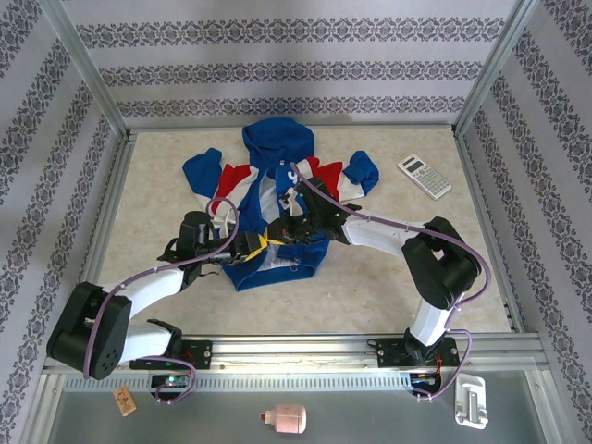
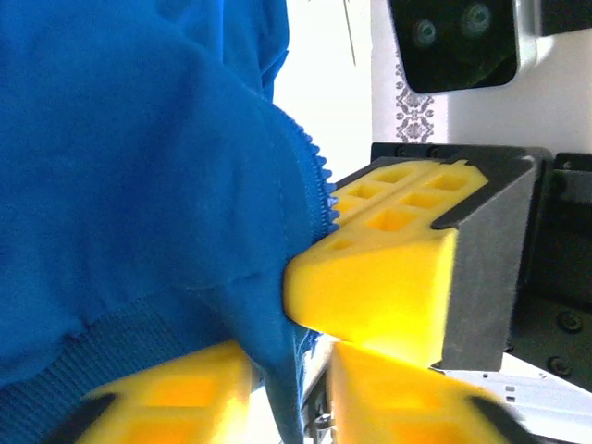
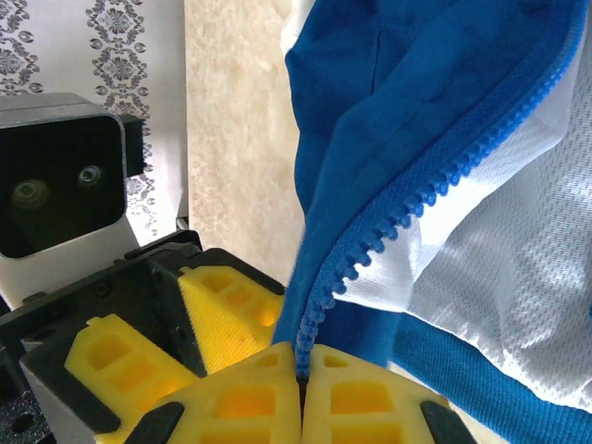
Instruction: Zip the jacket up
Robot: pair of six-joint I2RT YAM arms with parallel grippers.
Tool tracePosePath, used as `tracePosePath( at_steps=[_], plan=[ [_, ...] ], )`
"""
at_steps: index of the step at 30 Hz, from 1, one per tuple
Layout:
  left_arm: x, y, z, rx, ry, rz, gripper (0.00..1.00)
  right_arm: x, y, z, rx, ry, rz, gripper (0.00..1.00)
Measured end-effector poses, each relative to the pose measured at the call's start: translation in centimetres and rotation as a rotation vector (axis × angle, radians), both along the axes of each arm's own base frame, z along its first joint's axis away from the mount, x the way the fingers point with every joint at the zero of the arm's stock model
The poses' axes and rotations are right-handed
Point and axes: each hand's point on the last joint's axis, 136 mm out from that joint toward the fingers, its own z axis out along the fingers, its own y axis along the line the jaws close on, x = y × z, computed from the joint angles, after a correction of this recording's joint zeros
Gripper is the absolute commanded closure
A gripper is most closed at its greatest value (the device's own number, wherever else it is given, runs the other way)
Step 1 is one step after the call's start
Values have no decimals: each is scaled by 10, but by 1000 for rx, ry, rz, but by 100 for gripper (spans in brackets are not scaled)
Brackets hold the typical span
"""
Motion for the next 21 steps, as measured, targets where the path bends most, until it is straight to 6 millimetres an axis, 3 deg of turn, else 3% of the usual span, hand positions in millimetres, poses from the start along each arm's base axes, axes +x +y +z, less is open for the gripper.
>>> tracePosePath(
  at_steps=[5,11,21],
  plan=[
    [0,8,17,57,-39,7,63,-4,-4,-3,-22,25,-1,100],
    [3,13,52,105,-136,11,73,-5,-5,-1,-35,41,-2,100],
    [0,13,31,129,-66,5,82,-2,-2,16,-13,32,-12,100]
  ],
)
